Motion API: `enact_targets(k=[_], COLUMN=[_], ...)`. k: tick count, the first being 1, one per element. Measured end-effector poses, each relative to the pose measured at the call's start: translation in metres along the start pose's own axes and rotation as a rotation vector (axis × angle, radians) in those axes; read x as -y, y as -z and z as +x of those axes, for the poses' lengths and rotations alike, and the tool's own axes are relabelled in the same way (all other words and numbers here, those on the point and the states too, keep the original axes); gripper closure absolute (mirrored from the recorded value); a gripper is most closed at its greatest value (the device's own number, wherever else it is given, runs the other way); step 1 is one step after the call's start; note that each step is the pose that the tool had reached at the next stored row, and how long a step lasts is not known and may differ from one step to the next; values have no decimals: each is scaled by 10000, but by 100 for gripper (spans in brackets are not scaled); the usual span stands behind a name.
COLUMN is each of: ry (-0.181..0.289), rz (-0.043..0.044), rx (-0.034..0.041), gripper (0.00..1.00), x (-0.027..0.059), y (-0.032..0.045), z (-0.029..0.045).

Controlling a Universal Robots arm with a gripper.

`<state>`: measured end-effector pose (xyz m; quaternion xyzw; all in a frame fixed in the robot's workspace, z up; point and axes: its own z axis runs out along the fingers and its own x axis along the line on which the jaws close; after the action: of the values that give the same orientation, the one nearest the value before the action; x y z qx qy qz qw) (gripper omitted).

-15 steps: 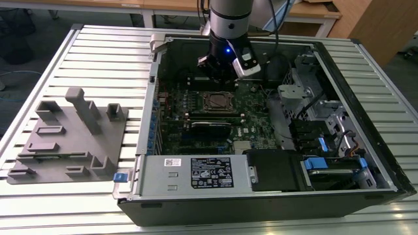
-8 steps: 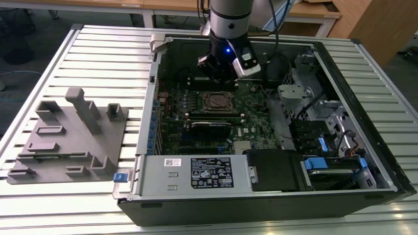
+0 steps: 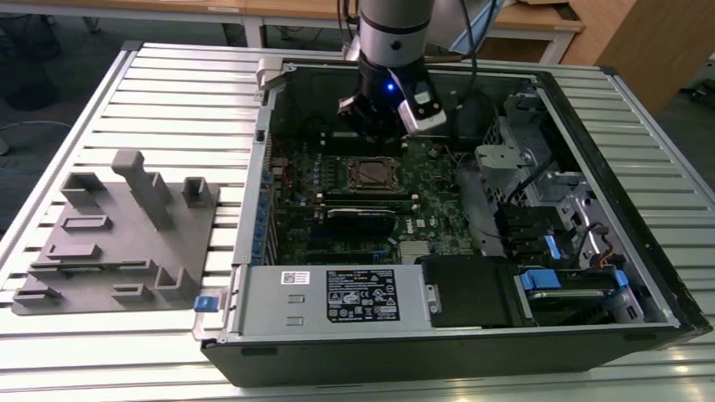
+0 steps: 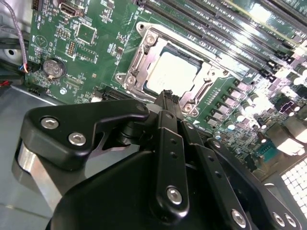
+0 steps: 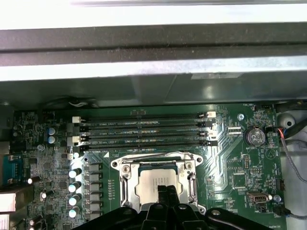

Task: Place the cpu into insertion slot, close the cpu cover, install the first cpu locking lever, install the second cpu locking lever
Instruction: 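Install the first cpu locking lever, then install the second cpu locking lever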

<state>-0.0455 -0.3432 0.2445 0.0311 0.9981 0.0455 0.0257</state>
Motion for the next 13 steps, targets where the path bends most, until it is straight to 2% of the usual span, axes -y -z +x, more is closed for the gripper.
enact_targets(k=[7,13], ry=[-1,-2], rz=[14,20], rx=[1,2], gripper=[89,89], x=[105,116], y=[-21,-43], z=[-5,-4])
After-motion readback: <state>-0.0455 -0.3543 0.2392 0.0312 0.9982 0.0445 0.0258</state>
